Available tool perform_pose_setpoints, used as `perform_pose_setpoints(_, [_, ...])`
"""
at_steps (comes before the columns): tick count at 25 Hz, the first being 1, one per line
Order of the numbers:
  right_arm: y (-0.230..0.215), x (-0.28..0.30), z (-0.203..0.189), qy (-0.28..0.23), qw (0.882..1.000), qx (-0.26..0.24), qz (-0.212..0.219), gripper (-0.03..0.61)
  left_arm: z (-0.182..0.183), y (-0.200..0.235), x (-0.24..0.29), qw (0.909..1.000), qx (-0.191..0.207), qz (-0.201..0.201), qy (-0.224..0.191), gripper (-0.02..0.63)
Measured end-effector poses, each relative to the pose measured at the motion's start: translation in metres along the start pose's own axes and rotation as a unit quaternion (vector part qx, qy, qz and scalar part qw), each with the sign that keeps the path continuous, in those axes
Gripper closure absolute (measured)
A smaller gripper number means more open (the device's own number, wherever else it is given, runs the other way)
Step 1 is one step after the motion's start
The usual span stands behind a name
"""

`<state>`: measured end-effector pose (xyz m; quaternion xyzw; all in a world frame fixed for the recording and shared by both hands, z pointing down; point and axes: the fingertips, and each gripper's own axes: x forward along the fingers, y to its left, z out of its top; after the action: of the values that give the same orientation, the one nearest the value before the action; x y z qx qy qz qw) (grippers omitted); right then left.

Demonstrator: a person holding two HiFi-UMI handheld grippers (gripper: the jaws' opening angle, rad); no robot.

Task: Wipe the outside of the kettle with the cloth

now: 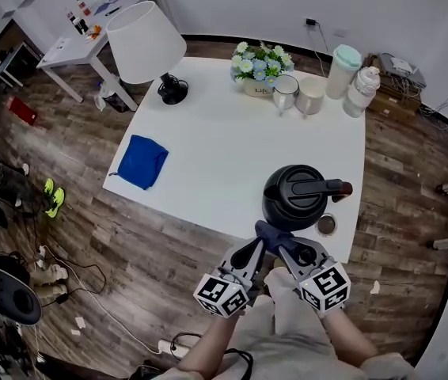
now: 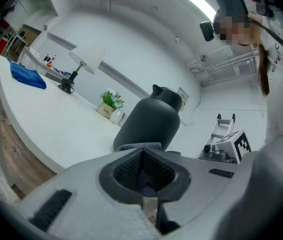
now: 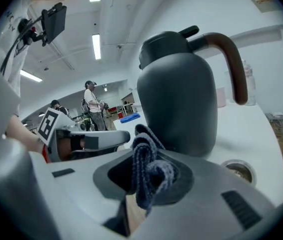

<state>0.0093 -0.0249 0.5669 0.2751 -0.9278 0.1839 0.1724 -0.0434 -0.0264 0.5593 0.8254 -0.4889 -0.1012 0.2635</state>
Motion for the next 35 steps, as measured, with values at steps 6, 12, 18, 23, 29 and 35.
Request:
perform_pose_setpoints(6, [0.007,-0.003,0.007,-0.006,1.000,-0.012,-0.018,0.526,-0.001,0.006,-0.010,0.9999,-0.008,0.007,-0.001,0.606])
perform_pose_setpoints(12, [0.060,-0.057,0.117,-0.183,0.978,-0.096,0.000,0.526,0.085,-0.048,-0.027,0.9934,0.076,-0.045,-0.074,0.606])
perform_pose_setpoints(18, [0.050,-0.053,0.155,-0.222,0.972,-0.029,-0.067,0.526,0.143,-0.045,-0.023,0.9851,0.097,-0.057,-0.130,0.607])
perform_pose_setpoints(23, [0.048,-0.010,0.120,-0.172,0.979,-0.018,-0.111,0.526,0.111,-0.007,0.002,0.9915,0.077,-0.023,-0.103,0.606])
perform_pose_setpoints(29, [0.034,0.023,0.074,-0.132,0.976,-0.038,-0.167,0.526,0.065,0.030,0.013,0.9955,0.050,0.028,-0.075,0.606])
perform_pose_setpoints(35, [0.026,0.039,0.042,-0.089,0.981,-0.020,-0.171,0.526,0.051,0.038,0.003,0.9967,0.052,0.026,-0.056,0.607])
